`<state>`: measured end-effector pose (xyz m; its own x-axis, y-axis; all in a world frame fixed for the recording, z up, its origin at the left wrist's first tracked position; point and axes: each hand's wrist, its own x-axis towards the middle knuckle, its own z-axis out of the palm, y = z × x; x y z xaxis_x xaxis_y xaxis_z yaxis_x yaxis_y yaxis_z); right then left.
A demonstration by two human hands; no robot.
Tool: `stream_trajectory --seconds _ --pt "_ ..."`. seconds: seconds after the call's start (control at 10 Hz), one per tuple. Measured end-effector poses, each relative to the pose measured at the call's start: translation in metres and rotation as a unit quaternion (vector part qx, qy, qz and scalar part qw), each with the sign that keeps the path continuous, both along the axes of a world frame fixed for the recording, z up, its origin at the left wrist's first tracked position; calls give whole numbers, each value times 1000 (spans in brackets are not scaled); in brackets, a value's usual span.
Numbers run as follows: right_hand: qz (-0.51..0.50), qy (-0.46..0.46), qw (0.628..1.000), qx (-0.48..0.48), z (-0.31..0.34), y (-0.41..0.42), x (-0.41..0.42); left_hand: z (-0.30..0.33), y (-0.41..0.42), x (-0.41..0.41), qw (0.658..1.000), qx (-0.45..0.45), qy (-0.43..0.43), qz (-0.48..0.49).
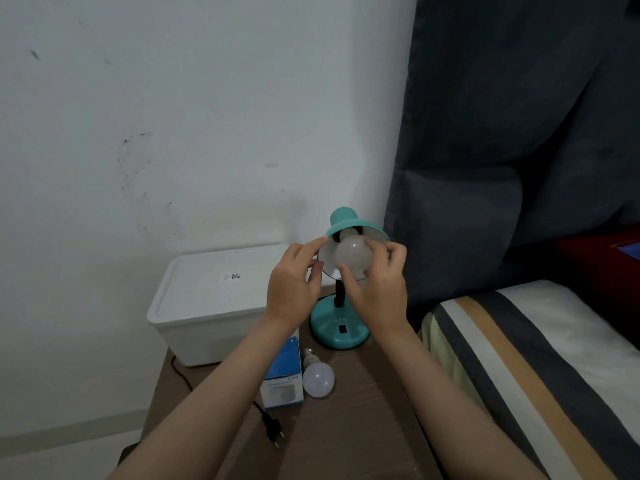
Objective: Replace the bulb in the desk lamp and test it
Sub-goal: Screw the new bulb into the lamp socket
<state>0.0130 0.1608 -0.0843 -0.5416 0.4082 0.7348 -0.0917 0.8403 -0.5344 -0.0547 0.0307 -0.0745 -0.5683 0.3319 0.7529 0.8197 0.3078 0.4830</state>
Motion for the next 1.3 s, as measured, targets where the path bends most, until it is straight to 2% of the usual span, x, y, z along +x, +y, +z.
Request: stream_trajectory --seconds 0.1,0.3,0.5,0.8,1.1,1.3 --pt "17 21 999 -20 -3 -4 -3 0 0 0 1000 2 0 3" --pt "42 48 998 5 -11 -3 0 0 0 0 1000 4 -1 5" --pt "-17 28 999 -26 -8 -4 1 -2 0 1 1000 12 -4 6" --pt "53 62 997 8 -14 -3 -3 -2 2 2 1000 19 -8 7" --pt "-15 67 994 -82 -5 -13 -6 -5 4 2 1000 19 -6 13" --pt "36 100 993 -43 -8 -14 -5 -6 2 2 1000 19 -11 16"
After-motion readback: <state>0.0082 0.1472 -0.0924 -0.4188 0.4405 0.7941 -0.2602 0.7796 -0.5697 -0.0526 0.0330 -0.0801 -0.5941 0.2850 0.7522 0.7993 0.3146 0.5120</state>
